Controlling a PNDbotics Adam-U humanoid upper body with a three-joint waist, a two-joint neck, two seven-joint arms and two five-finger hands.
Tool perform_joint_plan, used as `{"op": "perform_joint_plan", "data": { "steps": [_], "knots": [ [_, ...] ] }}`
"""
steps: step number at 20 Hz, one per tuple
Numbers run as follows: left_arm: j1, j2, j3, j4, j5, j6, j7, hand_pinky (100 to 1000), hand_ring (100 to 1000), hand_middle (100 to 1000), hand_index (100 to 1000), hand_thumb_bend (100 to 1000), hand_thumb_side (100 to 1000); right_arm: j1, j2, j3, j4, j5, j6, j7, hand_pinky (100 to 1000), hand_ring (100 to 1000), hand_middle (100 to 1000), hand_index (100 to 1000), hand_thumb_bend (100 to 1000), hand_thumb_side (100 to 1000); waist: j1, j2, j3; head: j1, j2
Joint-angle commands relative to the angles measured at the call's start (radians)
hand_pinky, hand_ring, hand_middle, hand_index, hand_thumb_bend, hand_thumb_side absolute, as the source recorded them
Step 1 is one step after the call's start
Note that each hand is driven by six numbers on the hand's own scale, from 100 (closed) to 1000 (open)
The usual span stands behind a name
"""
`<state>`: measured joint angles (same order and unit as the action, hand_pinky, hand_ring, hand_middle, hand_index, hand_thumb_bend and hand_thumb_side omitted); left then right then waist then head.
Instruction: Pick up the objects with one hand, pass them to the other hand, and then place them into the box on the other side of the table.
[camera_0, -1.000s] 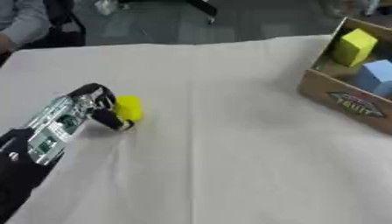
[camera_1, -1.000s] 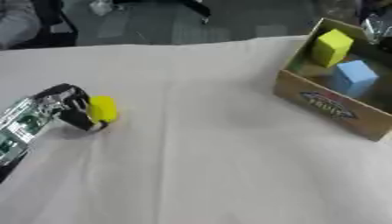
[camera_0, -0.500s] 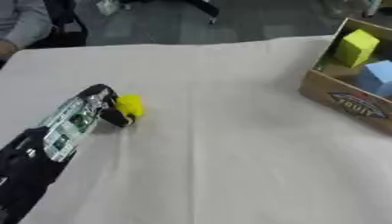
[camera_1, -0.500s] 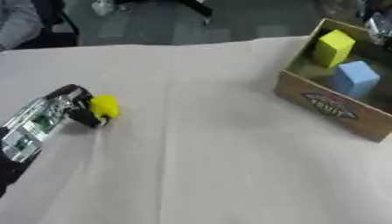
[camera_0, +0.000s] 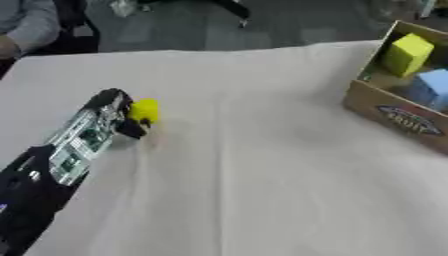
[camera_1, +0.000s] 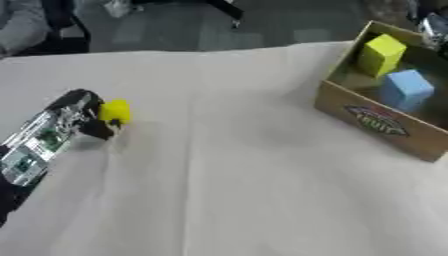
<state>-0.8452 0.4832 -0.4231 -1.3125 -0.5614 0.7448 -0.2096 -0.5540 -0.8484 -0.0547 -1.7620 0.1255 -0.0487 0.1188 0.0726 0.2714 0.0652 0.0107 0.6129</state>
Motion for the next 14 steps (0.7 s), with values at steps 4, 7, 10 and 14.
{"op": "perform_joint_plan", "data": {
  "steps": [4,7,10,14],
  "knots": [
    [0.004,0.066,-0.013,-0.172,-0.077,0.021,-0.040,633,575,480,552,100,100,-0.006,-0.027,-0.012,-0.012,-0.004,0.001,-0.007,967,729,748,849,100,428,-0.007,-0.019,0.007,0.026,-0.018],
    [0.013,0.077,-0.011,-0.239,-0.113,0.033,-0.048,616,562,470,542,100,100,-0.003,-0.029,-0.013,-0.013,-0.004,0.000,-0.010,966,729,748,850,100,430,-0.009,-0.020,0.009,0.023,-0.017],
    [0.028,0.085,-0.002,-0.311,-0.152,0.040,-0.039,607,568,488,538,100,100,-0.001,-0.030,-0.014,-0.014,-0.007,0.001,-0.013,966,729,748,850,100,423,-0.008,-0.021,0.010,0.023,-0.015],
    [0.081,0.077,0.032,-0.400,-0.192,0.049,-0.017,595,559,479,534,100,100,0.003,-0.032,-0.018,-0.016,-0.008,0.003,-0.017,966,728,748,849,100,424,-0.009,-0.020,0.009,0.022,-0.016]
  ]
}}
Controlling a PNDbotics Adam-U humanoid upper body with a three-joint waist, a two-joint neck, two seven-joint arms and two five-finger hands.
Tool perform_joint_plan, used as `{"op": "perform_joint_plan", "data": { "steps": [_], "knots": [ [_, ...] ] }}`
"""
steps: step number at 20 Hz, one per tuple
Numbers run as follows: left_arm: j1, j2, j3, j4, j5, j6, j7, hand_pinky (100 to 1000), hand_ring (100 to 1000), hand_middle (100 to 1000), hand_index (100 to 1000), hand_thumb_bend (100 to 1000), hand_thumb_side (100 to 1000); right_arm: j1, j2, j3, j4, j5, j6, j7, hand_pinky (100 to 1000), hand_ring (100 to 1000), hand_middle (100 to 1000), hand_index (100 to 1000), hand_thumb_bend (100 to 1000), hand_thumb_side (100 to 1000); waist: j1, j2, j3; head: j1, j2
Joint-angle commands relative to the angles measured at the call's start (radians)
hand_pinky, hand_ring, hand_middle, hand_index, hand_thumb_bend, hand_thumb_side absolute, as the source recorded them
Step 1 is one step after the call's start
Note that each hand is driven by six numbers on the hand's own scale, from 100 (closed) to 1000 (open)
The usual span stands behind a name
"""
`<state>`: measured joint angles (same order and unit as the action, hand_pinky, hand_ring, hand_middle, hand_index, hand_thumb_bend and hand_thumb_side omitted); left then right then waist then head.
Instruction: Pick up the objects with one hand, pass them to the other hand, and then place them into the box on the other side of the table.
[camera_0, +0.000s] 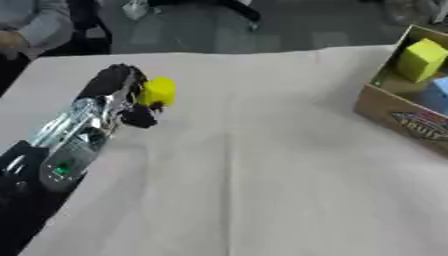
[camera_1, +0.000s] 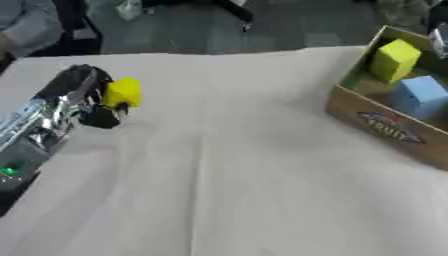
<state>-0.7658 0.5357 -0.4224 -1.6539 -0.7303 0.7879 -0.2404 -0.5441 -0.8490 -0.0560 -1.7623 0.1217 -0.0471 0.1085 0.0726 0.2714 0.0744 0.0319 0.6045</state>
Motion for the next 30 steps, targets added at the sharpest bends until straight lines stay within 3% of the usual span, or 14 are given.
{"op": "perform_joint_plan", "data": {
  "steps": [1,16,30],
  "knots": [
    [0.012,0.021,0.038,-0.074,-0.027,0.008,0.020,592,558,477,533,100,100,-0.006,-0.032,-0.018,-0.016,-0.005,0.002,-0.007,966,728,748,850,100,424,-0.009,-0.020,0.000,0.000,-0.008],
    [0.033,-0.030,0.049,-0.183,-0.094,-0.030,0.083,574,542,465,527,100,100,-0.007,-0.034,-0.023,-0.025,-0.021,0.005,-0.016,966,728,746,850,100,412,-0.014,-0.024,-0.004,-0.015,0.000],
    [0.001,-0.099,0.028,-0.191,-0.066,-0.110,0.181,586,540,464,523,100,113,-0.009,-0.031,-0.027,-0.038,-0.040,0.010,-0.022,965,727,745,850,100,406,-0.020,-0.027,-0.018,-0.098,-0.006]
  ]
}}
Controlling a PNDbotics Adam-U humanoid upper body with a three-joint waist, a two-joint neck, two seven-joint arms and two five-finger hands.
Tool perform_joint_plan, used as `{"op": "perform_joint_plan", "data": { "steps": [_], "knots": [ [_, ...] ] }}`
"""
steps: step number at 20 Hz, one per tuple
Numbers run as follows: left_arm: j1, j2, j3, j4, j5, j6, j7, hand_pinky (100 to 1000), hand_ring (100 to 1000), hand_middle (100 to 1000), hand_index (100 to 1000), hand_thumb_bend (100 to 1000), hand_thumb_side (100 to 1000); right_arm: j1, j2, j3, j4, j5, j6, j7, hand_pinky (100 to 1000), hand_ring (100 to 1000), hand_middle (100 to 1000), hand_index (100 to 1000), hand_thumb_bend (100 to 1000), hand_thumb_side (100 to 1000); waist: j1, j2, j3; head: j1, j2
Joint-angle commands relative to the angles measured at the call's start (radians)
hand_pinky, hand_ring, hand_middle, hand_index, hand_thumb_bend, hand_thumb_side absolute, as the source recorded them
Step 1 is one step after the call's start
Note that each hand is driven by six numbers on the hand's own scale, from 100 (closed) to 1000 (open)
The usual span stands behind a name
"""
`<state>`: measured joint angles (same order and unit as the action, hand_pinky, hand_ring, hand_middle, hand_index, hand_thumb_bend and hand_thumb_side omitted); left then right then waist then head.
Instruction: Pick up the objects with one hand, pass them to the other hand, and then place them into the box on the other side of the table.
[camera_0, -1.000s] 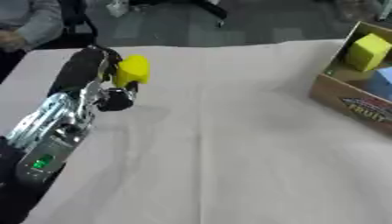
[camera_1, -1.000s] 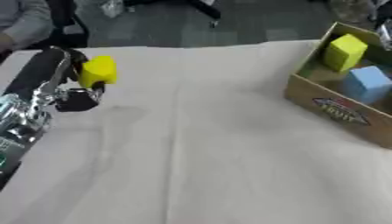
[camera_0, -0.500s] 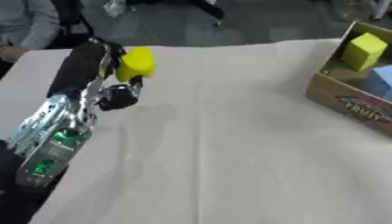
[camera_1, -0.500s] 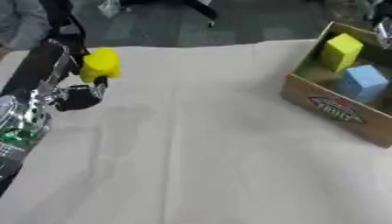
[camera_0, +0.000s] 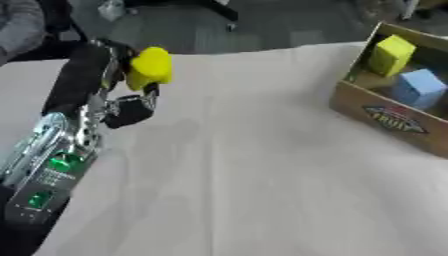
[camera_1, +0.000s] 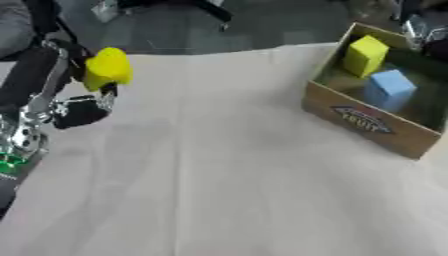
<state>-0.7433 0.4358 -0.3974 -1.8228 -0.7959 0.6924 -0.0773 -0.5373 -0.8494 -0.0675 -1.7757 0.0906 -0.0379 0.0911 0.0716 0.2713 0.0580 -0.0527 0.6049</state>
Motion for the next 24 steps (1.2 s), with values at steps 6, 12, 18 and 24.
{"op": "perform_joint_plan", "data": {
  "steps": [6,12,18,24],
  "knots": [
    [-0.036,-0.023,-0.009,-0.036,0.016,-0.061,0.039,588,541,463,520,100,127,-0.014,-0.030,-0.018,-0.028,-0.015,0.002,-0.008,965,727,745,850,100,407,-0.023,-0.030,-0.006,-0.042,-0.007],
    [-0.043,-0.036,-0.020,-0.042,0.028,-0.113,0.059,587,539,462,518,100,134,-0.015,-0.028,-0.016,-0.038,-0.025,0.000,-0.009,965,727,745,850,100,397,-0.029,-0.031,-0.009,-0.067,-0.007],
    [-0.046,-0.043,-0.032,-0.034,0.016,-0.170,0.070,582,537,462,518,100,130,-0.028,-0.037,0.028,-0.149,-0.111,-0.020,0.056,965,732,751,855,100,407,-0.033,-0.033,-0.010,-0.071,-0.011],
    [-0.048,-0.043,-0.038,-0.024,-0.033,-0.225,0.072,592,542,466,519,100,112,-0.105,-0.062,0.124,-0.223,-0.275,-0.115,0.285,959,744,760,858,100,441,-0.037,-0.040,-0.013,-0.059,-0.005]
  ]
}}
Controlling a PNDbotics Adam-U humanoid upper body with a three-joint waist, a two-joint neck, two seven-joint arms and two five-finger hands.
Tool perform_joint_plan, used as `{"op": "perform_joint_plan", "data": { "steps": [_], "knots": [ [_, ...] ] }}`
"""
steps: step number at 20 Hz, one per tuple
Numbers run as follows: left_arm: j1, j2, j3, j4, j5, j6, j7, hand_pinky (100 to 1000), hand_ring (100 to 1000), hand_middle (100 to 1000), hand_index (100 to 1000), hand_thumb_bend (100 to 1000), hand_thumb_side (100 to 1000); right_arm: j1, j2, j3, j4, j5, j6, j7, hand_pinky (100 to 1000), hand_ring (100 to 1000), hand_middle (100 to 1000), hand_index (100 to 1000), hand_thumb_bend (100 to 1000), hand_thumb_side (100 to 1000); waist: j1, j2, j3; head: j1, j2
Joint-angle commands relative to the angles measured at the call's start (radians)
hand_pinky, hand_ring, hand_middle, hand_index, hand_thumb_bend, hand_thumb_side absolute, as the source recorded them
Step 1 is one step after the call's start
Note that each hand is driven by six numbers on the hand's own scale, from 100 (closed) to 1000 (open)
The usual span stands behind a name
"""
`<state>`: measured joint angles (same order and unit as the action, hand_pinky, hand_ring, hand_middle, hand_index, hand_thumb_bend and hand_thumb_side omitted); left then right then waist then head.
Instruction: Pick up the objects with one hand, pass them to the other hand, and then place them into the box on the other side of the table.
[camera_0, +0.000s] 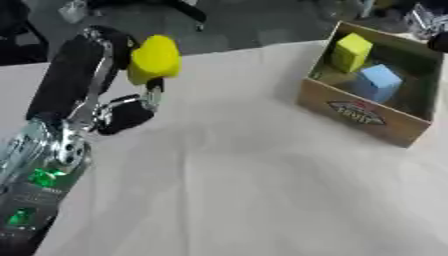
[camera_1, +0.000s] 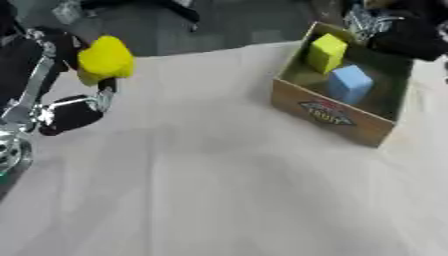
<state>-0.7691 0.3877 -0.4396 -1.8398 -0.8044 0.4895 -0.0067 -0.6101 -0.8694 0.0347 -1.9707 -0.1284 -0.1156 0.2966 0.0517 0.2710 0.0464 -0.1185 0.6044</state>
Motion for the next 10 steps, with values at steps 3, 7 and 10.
{"op": "perform_joint_plan", "data": {
  "steps": [3,7,10],
  "knots": [
    [-0.020,0.008,0.005,-0.009,-0.063,-0.050,-0.002,599,547,471,521,100,100,-0.084,-0.036,0.064,-0.029,-0.093,-0.081,0.176,952,742,764,861,100,468,-0.018,-0.045,-0.004,0.013,-0.001],
    [-0.015,0.015,0.008,-0.013,-0.144,-0.099,0.000,614,556,480,525,100,100,-0.124,-0.015,0.120,-0.029,-0.114,-0.071,0.273,956,715,764,869,100,573,-0.020,-0.048,-0.005,0.016,0.001],
    [-0.013,0.018,0.011,-0.021,-0.211,-0.138,0.003,621,561,483,526,100,100,-0.145,0.008,0.161,-0.029,-0.141,-0.024,0.343,967,695,765,877,100,643,-0.020,-0.048,-0.005,0.021,0.000]
  ]
}}
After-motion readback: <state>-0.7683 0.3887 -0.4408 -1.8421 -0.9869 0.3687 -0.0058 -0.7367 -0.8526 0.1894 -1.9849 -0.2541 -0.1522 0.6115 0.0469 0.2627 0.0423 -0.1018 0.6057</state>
